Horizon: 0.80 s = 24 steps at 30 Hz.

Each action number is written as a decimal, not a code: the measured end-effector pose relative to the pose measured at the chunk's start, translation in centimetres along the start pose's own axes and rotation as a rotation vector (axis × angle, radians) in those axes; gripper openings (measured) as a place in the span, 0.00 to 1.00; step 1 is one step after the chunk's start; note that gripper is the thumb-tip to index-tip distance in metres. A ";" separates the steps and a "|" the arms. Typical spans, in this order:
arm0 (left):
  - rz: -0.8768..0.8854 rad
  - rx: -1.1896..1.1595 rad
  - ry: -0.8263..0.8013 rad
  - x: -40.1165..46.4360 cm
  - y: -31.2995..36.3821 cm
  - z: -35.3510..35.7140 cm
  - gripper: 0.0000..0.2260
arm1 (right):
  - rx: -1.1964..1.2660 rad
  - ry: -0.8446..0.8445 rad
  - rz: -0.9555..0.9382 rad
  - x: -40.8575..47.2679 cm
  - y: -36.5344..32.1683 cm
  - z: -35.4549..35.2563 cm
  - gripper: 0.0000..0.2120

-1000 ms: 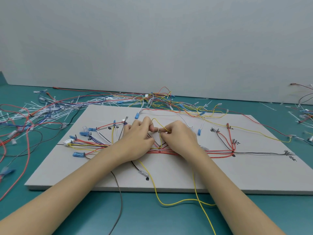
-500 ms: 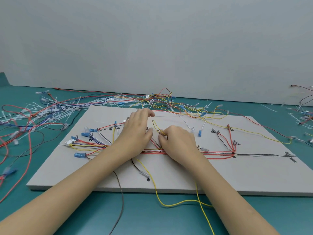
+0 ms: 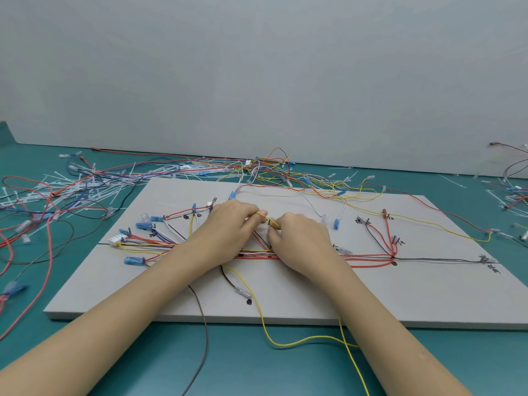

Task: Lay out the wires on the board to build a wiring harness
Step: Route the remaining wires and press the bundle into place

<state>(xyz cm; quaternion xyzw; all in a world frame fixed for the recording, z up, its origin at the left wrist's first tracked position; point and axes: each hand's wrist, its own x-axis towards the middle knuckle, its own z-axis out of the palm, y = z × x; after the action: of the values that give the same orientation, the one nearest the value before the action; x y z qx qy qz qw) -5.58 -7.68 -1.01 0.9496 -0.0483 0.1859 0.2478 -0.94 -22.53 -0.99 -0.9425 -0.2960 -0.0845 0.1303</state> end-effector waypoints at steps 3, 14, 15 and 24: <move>0.068 0.088 -0.031 -0.3 0.2 0.0 0.15 | 0.014 -0.027 -0.014 -0.1 0.2 -0.1 0.12; 0.123 0.242 -0.070 -0.6 0.0 0.2 0.19 | 0.076 -0.086 -0.023 -0.3 0.5 -0.6 0.13; 0.125 0.248 -0.075 -0.6 0.0 0.2 0.18 | 0.073 -0.090 -0.023 -0.2 0.5 -0.6 0.13; 0.121 0.241 -0.122 -1.2 -0.2 -0.1 0.15 | 0.208 -0.174 0.003 -0.1 1.4 -0.8 0.15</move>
<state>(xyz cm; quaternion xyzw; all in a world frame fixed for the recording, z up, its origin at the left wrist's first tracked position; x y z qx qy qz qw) -6.74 -7.42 -1.46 0.9773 -0.0981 0.1468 0.1169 -0.27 -23.99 -0.50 -0.9281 -0.3119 0.0287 0.2012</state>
